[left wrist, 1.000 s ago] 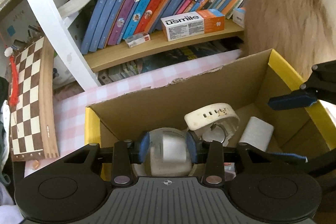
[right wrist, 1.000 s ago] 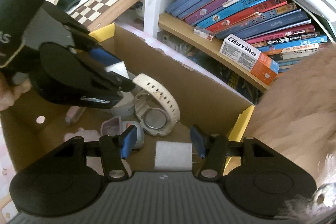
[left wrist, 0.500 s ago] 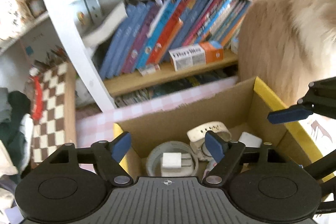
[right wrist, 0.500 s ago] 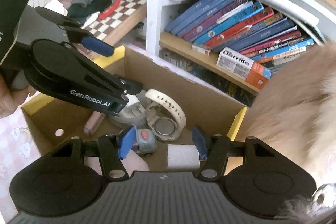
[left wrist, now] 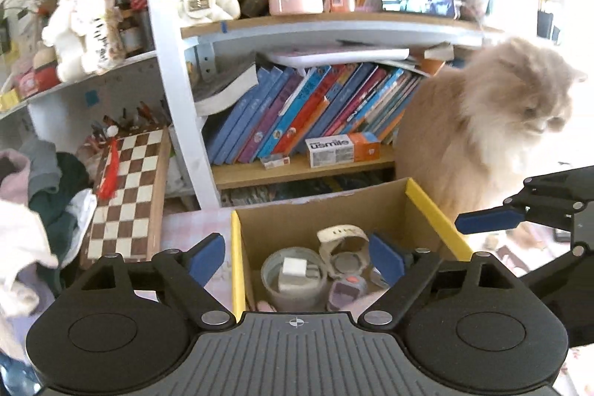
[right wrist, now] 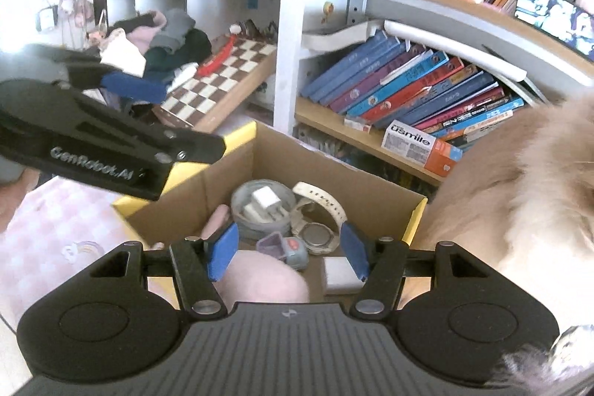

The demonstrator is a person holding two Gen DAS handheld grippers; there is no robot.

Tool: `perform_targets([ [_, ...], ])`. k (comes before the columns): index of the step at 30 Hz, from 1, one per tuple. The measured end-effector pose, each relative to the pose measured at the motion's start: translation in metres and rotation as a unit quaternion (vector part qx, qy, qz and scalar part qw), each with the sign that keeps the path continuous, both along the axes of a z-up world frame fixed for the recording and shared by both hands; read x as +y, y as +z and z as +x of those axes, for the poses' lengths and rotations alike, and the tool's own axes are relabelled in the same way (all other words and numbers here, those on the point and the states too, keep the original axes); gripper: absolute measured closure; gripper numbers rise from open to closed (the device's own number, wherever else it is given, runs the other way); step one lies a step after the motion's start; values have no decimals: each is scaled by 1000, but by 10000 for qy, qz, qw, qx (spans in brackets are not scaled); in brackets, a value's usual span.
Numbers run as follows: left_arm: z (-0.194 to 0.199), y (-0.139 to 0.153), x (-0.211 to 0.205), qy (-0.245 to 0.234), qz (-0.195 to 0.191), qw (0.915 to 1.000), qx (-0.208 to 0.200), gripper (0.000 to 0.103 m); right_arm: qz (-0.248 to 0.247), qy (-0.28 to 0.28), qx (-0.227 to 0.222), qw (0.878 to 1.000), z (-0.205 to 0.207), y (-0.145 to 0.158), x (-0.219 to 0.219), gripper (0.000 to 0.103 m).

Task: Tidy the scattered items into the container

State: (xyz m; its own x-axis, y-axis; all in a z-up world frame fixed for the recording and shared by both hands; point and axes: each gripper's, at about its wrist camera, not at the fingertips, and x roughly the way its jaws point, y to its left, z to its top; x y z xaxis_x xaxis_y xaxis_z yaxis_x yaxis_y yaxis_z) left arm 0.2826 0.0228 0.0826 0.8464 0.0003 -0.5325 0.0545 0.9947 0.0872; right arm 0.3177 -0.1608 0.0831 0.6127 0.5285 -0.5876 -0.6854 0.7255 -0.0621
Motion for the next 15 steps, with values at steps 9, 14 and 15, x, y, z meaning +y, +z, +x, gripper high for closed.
perform_targets([
  [9, -75, 0, 7, 165, -184, 9995, -198, 12, 213, -438, -308, 9983, -69, 10, -12, 42],
  [14, -115, -6, 10, 220, -236, 9993, -192, 12, 310, -633, -402, 9967, -112, 9, -15, 41],
  [15, -123, -7, 11, 233, -250, 9992, -192, 12, 318, -672, -427, 9963, -122, 8, -15, 40],
])
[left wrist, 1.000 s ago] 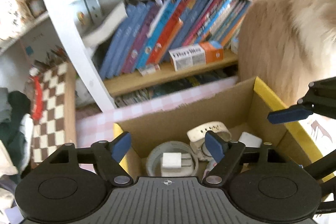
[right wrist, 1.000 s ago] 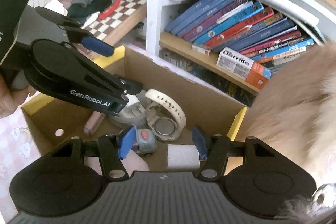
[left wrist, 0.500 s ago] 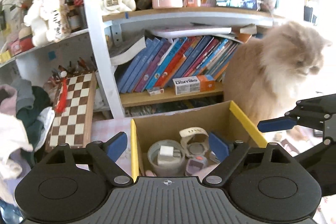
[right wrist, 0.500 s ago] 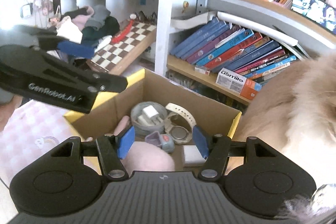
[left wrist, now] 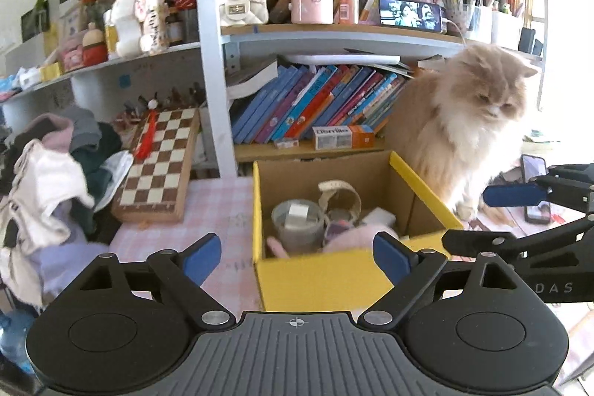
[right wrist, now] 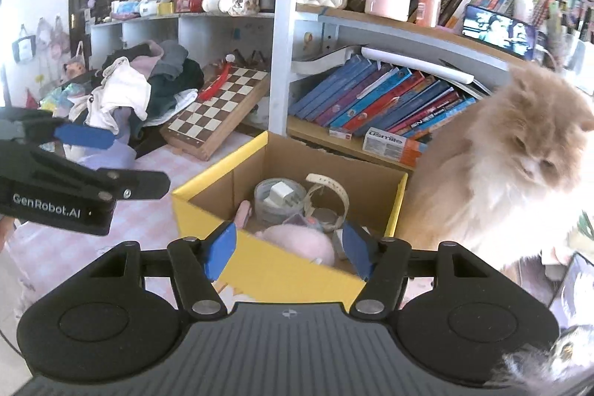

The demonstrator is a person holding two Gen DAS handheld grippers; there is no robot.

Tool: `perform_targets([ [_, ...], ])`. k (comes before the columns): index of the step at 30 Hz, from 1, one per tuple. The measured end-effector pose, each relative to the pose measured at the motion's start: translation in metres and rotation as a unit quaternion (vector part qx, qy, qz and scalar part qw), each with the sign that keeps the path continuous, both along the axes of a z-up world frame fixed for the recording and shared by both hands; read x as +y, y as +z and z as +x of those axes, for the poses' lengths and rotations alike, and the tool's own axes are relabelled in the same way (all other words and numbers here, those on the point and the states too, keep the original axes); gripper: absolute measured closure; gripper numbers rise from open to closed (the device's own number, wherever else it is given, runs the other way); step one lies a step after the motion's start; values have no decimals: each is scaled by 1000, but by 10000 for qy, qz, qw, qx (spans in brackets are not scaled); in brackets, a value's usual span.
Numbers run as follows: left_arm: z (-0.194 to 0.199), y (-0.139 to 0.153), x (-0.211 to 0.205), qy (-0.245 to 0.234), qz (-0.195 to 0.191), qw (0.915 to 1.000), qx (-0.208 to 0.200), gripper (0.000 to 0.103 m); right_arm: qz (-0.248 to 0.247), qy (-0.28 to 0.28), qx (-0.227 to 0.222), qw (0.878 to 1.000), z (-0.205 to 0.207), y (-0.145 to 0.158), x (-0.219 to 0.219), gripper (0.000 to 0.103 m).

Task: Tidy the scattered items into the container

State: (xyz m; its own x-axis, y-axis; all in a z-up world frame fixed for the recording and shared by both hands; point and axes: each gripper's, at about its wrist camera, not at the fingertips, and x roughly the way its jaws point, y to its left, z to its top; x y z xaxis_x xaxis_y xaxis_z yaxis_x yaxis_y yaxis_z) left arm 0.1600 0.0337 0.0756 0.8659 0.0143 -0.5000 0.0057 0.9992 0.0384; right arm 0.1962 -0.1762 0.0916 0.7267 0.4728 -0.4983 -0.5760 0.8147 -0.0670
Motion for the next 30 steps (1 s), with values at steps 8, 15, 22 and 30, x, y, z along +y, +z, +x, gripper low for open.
perform_targets([
  [8, -59, -8, 4, 212, -82, 9997, -103, 9, 7, -237, -63, 9997, -60, -9, -4, 39],
  [15, -93, -26, -3, 244, 70, 9997, 11, 7, -1, -554, 8, 9985, -102, -28, -13, 36],
  [22, -115, -46, -11, 266, 154, 9993, 222, 7, -11, -920, 275, 9954, -127, -49, -24, 36],
  [30, -132, -64, -19, 257, 127, 9984, 487, 7, -143, -1005, 536, 9934, -146, -69, -25, 36],
])
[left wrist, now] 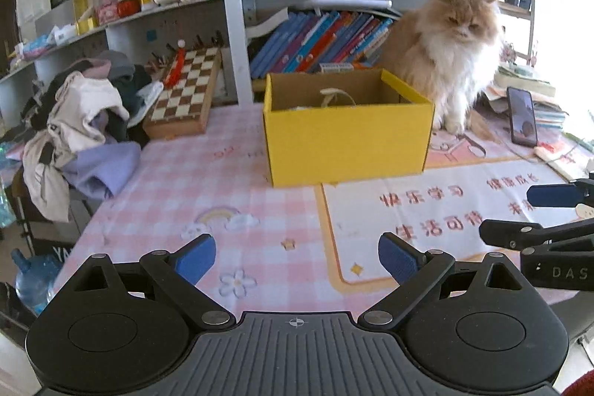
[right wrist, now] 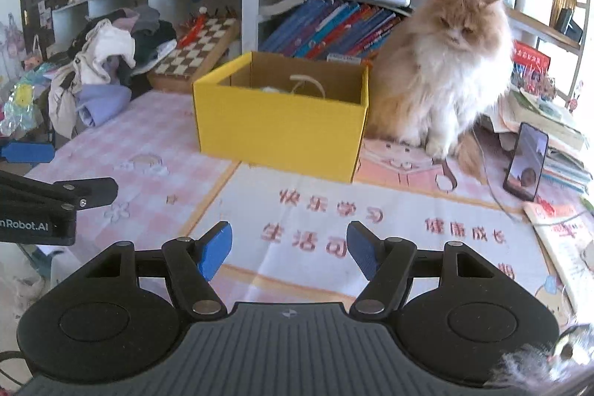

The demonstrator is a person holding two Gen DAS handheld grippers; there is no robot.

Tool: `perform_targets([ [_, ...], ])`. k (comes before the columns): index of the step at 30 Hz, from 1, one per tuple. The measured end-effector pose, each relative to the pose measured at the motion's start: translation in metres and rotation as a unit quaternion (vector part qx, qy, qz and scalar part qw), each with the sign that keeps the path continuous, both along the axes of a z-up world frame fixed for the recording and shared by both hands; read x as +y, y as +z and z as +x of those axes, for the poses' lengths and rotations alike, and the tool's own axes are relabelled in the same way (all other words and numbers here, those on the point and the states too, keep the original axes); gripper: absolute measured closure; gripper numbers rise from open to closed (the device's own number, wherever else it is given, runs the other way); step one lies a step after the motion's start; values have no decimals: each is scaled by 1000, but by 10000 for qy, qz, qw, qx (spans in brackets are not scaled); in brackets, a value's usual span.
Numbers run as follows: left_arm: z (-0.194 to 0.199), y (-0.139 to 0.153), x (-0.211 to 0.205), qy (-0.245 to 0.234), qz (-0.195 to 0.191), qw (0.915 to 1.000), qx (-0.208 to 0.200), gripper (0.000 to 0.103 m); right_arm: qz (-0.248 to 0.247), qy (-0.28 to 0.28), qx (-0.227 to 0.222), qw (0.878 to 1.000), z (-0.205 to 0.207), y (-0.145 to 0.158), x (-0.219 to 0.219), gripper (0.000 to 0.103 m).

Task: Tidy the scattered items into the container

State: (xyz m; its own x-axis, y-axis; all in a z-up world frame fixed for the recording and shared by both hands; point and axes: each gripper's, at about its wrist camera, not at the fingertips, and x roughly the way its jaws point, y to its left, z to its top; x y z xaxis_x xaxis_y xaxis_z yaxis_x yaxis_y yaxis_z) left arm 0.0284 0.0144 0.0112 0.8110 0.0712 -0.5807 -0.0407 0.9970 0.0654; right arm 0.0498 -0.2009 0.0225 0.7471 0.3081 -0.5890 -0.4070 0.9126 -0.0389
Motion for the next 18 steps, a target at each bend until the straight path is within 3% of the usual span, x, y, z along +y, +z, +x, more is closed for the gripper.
perform_targets([
  [7, -8, -8, -2, -72, -116, 9997, 220, 7, -79, 8, 163, 9998, -10, -6, 2, 32],
  [18, -9, -17, -8, -94, -48, 9988, 487, 4, -41, -151, 317, 9994, -14, -8, -4, 14],
])
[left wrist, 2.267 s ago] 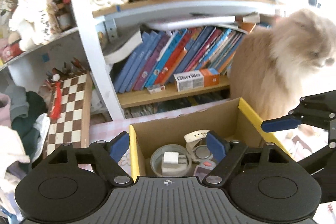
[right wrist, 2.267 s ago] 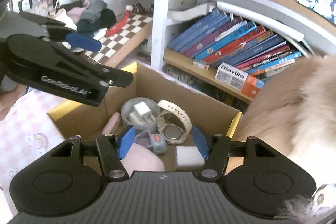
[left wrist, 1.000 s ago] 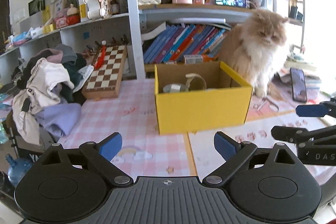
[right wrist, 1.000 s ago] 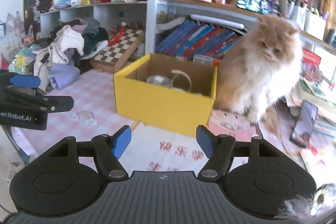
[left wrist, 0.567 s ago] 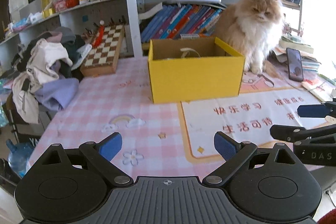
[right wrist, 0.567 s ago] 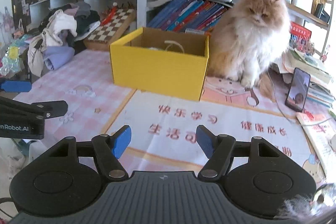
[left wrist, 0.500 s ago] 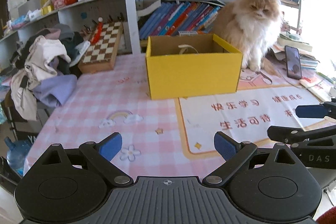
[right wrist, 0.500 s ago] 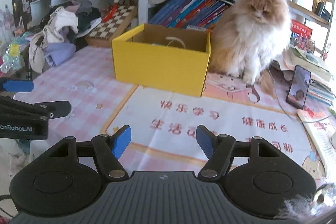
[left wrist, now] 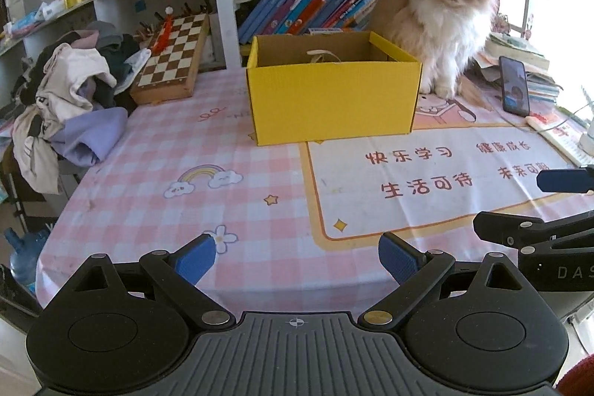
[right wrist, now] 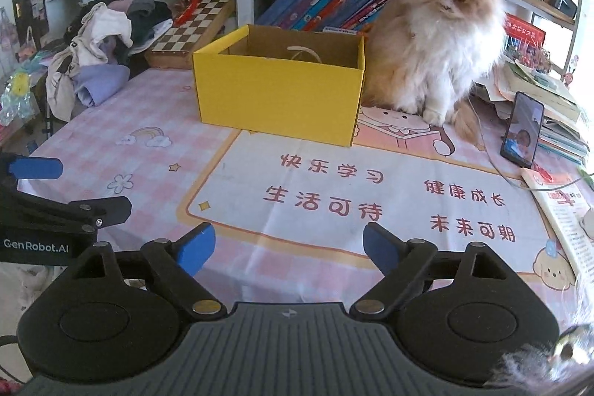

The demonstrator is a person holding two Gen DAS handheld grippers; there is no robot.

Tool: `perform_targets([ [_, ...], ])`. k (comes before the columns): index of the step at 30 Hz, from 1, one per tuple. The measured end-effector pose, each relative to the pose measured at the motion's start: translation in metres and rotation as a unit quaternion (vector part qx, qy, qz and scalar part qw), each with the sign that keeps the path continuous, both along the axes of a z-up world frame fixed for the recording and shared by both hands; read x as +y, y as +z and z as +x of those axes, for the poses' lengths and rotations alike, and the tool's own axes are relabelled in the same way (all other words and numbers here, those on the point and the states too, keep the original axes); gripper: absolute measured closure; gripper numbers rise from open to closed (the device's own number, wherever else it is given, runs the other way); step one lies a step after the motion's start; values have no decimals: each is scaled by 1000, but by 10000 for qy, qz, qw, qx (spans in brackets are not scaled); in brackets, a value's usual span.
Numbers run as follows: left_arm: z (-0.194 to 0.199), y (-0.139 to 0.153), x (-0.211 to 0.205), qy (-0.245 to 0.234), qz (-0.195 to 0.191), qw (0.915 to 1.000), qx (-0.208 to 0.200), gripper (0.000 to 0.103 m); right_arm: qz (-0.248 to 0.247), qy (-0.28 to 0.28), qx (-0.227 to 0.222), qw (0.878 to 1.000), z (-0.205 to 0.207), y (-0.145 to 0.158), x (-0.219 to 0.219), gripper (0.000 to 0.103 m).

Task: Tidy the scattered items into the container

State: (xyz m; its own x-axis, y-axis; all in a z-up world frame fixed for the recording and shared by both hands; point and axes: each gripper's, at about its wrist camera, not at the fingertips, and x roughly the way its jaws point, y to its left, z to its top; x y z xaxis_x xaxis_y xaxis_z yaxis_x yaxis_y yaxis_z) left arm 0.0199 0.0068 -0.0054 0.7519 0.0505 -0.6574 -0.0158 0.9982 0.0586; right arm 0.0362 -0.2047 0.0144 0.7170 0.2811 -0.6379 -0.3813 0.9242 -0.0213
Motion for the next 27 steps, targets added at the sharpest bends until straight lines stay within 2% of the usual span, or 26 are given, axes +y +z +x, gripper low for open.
perform_targets([
  [15, -3, 1, 4, 53, 3, 10000, 16, 0, -139, -12, 59, 9999, 0, -2, 4, 0],
  [27, -8, 1, 5, 73, -54, 10000, 27, 0, -246, -20, 79, 9997, -4, -4, 6, 0],
])
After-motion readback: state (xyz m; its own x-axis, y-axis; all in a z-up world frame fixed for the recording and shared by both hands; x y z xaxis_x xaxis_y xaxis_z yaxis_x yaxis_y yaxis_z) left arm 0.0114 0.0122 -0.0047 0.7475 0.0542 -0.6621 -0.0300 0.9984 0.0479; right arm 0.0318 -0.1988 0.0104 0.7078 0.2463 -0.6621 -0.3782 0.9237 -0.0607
